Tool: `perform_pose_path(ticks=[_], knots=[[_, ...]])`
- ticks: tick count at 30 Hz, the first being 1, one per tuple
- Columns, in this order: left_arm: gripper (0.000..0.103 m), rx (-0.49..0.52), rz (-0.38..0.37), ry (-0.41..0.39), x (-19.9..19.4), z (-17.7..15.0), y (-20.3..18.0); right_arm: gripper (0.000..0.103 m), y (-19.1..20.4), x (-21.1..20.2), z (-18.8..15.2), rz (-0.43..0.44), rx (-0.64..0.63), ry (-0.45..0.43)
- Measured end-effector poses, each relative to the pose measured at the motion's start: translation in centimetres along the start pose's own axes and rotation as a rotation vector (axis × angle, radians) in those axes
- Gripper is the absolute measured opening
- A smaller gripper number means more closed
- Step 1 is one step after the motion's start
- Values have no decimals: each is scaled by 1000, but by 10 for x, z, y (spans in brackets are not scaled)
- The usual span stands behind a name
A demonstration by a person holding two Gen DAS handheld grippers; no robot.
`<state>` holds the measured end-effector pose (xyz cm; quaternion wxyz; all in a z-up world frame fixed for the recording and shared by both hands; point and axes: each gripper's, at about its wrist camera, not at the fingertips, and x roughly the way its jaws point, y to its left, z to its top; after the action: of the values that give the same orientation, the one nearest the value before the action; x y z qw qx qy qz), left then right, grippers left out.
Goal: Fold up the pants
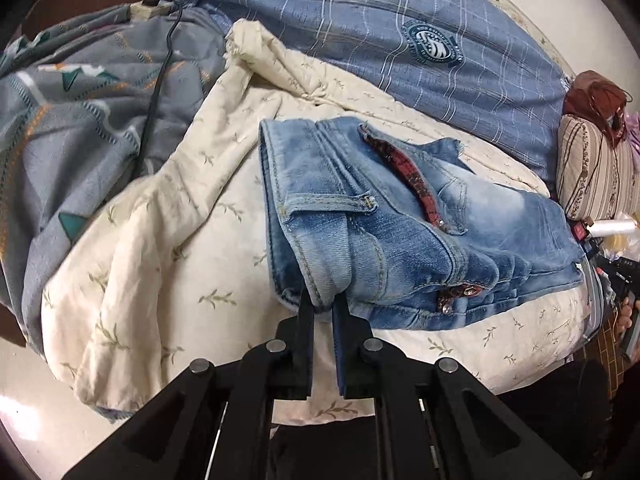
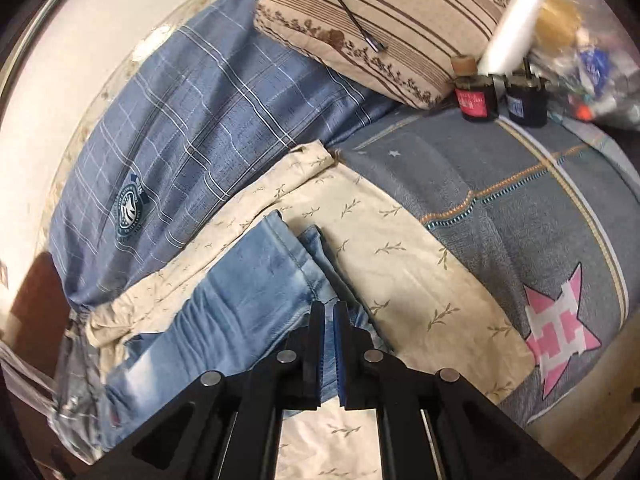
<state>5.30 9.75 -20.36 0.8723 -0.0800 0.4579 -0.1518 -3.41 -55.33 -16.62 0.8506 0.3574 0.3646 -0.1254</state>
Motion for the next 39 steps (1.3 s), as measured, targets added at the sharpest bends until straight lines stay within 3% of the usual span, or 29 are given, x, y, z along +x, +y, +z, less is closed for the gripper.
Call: perform_pose_path(ticks=[2,6,11,14,17,18,19,20,21,24,26,28,31,33,37,39], knots=[[9,-10,1,3,3,-2,2,7,4,8,2,11,37,43],[9,-32,-4,-15,-2,-3,2,7,10,37,-1,134,154,179],[9,-54,-11,-23,-4,-2,3,7,27,58,-20,138,184,200],[9,-61,-16,-23,-5,-2,4,7,21,52,-27,184,240,160],[9,-50,-6,-34,-6,-4,3,8,24,9,-37,304,193,-58],[9,-42,0,-37,-6,-4,1,20,29,-1,-41,302,140,-106],[9,-30,12,-40,-5,-5,-1,52,35,-4,-45,275,70,-122],[9,-21,21,-41,-5,-5,-2,75,36,-1,-45,233,62,-97],[9,-18,24,-41,-5,-4,-2,91,31,6,-46,177,120,-61],[9,-28,19,-46,-9,-4,-1,90,11,24,-43,261,289,-28],[9,-28,31,-50,-13,-5,-1,89,11,32,-39,258,299,-52],[9,-27,46,-58,-16,-6,0,80,19,43,-31,277,267,-35],[9,-56,57,-62,-19,-6,8,64,16,72,-22,175,329,77],[9,-74,54,-57,-19,-6,11,47,9,85,-25,175,395,96],[9,-86,43,-48,-18,-5,11,12,18,88,-20,149,358,39],[9,-105,27,-50,-18,-3,11,7,25,70,-14,144,303,-50]])
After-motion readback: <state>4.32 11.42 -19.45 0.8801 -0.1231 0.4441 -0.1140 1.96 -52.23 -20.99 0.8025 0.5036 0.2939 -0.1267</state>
